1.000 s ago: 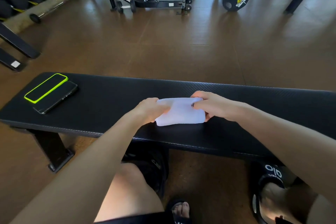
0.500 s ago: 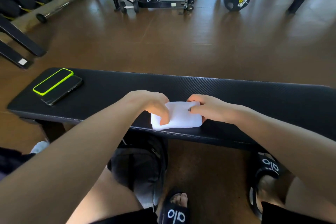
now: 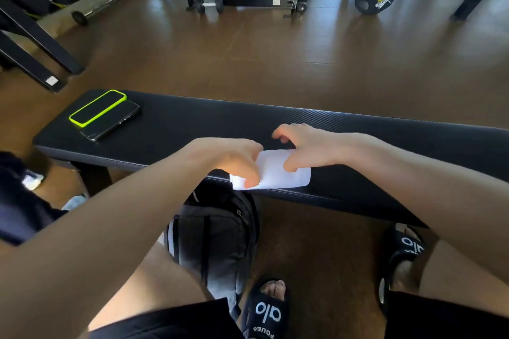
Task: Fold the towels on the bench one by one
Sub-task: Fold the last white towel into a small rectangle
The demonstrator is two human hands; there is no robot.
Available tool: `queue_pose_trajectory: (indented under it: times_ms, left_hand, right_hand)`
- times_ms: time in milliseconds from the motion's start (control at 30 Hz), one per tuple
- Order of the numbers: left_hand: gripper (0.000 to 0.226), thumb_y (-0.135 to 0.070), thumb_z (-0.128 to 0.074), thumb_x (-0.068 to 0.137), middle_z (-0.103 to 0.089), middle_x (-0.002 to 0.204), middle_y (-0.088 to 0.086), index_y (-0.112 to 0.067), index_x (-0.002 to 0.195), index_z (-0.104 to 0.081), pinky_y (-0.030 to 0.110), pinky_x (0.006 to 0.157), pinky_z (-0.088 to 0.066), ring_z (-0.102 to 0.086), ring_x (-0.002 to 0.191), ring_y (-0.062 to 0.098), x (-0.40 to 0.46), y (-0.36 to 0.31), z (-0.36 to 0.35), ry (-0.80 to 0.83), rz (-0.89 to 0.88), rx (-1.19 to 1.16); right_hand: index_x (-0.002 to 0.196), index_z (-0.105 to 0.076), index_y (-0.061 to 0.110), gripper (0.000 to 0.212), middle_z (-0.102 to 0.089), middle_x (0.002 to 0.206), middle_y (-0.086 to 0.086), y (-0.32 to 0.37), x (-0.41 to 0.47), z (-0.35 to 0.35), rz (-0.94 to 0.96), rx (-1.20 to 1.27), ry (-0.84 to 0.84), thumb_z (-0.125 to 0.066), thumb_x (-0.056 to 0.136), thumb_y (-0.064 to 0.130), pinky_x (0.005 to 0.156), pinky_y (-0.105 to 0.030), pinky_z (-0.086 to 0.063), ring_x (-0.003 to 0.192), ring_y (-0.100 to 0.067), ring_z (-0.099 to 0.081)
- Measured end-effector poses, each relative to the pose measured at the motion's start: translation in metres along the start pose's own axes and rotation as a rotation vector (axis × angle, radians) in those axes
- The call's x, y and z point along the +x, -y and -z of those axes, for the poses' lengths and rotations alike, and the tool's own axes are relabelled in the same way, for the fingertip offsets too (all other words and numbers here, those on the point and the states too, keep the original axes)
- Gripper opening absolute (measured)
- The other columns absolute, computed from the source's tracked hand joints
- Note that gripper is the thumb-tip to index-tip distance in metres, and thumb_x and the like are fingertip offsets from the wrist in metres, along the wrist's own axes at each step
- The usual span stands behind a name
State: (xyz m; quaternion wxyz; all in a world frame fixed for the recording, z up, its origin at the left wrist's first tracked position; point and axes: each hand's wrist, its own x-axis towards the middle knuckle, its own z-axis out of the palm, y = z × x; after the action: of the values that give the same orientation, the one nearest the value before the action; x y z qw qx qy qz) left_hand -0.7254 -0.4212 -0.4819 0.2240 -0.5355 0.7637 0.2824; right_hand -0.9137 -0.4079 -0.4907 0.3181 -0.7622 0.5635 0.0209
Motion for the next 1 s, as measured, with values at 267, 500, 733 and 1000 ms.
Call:
queue_pose_trajectory:
  times_ms: [267,500,733,1000]
  left_hand:
    - [0.048,-0.013,-0.072,0.068,-0.056,0.1,-0.004,-0.027,0.106,-0.047,0.041,0.07,-0.054,-0.059,0.087,0.018,-0.038,0.051,0.002,-0.231,-0.046,0.014]
    - [0.029,-0.023,-0.073,0.086,-0.057,0.1,-0.009,-0.022,0.105,-0.051,0.033,0.079,-0.049,-0.057,0.095,0.013,-0.062,0.142,-0.06,-0.575,0.081,-0.244]
    - [0.02,-0.027,-0.052,0.095,-0.065,0.088,-0.005,-0.029,0.079,-0.064,0.039,0.081,-0.054,-0.061,0.086,0.016,-0.066,0.156,-0.114,-0.326,0.113,-0.133]
    - [0.012,-0.041,-0.06,0.065,-0.07,0.082,-0.007,-0.042,0.067,-0.072,0.04,0.08,-0.058,-0.065,0.083,0.015,-0.105,0.173,-0.133,-0.096,0.176,-0.263]
  right_hand:
    - [0.102,-0.063,0.022,0.036,-0.065,0.096,0.005,0.063,0.025,-0.01,0.148,-0.029,0.111,-0.071,0.08,0.05,0.071,-0.032,-0.05,0.087,-0.018,-0.063]
    - [0.079,-0.043,0.019,0.042,-0.053,0.086,0.001,0.083,0.031,-0.05,0.191,-0.14,-0.088,-0.055,0.093,0.057,0.058,-0.03,-0.033,0.071,-0.015,-0.048]
    - [0.092,-0.044,0.01,0.03,-0.05,0.092,-0.003,0.116,0.042,-0.123,0.158,0.059,-0.273,-0.052,0.097,0.038,0.057,-0.031,-0.031,0.078,-0.022,-0.047]
    - [0.115,-0.066,0.011,0.032,-0.07,0.111,-0.012,0.16,0.093,-0.218,0.08,0.111,-0.003,-0.052,0.098,0.035,0.079,-0.034,-0.051,0.101,-0.032,-0.067]
